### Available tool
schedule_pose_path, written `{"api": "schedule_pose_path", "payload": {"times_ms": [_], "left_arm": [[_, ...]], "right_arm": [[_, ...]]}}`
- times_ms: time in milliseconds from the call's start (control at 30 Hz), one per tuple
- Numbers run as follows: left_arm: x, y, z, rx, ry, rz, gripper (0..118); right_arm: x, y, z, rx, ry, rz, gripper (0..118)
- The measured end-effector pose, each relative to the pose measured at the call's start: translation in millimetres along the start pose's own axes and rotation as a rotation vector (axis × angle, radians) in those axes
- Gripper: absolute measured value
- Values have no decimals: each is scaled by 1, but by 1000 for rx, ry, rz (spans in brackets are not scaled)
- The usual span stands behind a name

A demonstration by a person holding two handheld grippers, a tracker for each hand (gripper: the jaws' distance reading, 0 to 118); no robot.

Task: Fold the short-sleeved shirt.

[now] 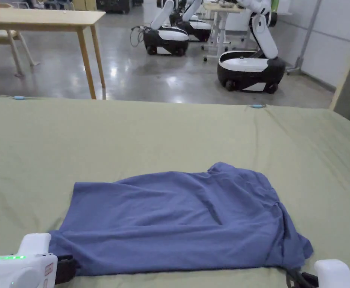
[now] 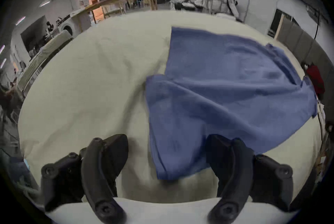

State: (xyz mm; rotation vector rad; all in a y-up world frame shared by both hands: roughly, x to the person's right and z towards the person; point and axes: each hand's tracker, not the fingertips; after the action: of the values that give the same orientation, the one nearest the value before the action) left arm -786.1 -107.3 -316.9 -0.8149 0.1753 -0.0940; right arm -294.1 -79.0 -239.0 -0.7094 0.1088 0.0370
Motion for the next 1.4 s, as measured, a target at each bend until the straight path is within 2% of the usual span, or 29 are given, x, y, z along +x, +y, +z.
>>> {"api": "schedule_pose_path", "payload": {"times_ms": [33,67,100,133,167,200,233,333,367,400,433,467,533,567,600,700,933,1133,1267,1400], "left_arm": [[14,-2,28,15,2,-42,82],[27,-5,49,14,-16,-52,68],[-9,14,18,-175,-199,91,43],[-26,25,15,-134,-172,76,21],[-31,31,23,-127,-179,83,12],[-35,36,30,-124,-200,109,10],[-24,25,23,-116,-174,85,8],[-22,31,35,-113,-171,75,8],[-20,26,18,-120,-171,75,8],[-21,28,18,-118,-167,77,7],[-22,31,19,-119,-166,76,6],[-24,34,20,-123,-161,71,5],[-16,29,15,-124,-152,56,5],[-18,31,17,-124,-150,53,5],[-21,35,20,-120,-149,50,4],[-25,37,29,-88,-152,58,3],[-39,46,88,39,-212,38,2],[-67,23,137,70,-265,45,2],[-63,-23,123,-28,-283,77,2],[-51,-63,99,-92,-270,101,4]], "right_arm": [[10,3,-7,0,-13,-2,0],[19,6,-14,2,-19,-6,4],[29,8,-23,2,-29,-11,39],[38,12,-34,-7,-43,-15,83],[48,15,-48,-46,-61,-9,117],[55,17,-60,-76,-72,2,116],[66,16,-72,-19,-66,-8,116],[83,22,-103,-111,-39,-36,116],[86,22,-112,-114,-40,-35,114],[89,21,-120,-137,-38,-28,96],[91,21,-128,-183,-8,-36,72],[87,26,-123,-192,21,-34,61],[84,27,-118,-151,33,3,58],[85,29,-117,-163,72,1,42],[81,34,-107,-154,46,-1,13],[82,40,-90,-117,45,-16,11],[76,65,0,-13,56,-50,11],[83,50,70,-13,77,-72,11],[76,6,67,-95,38,-76,11],[77,-42,34,-171,22,-160,12]]}}
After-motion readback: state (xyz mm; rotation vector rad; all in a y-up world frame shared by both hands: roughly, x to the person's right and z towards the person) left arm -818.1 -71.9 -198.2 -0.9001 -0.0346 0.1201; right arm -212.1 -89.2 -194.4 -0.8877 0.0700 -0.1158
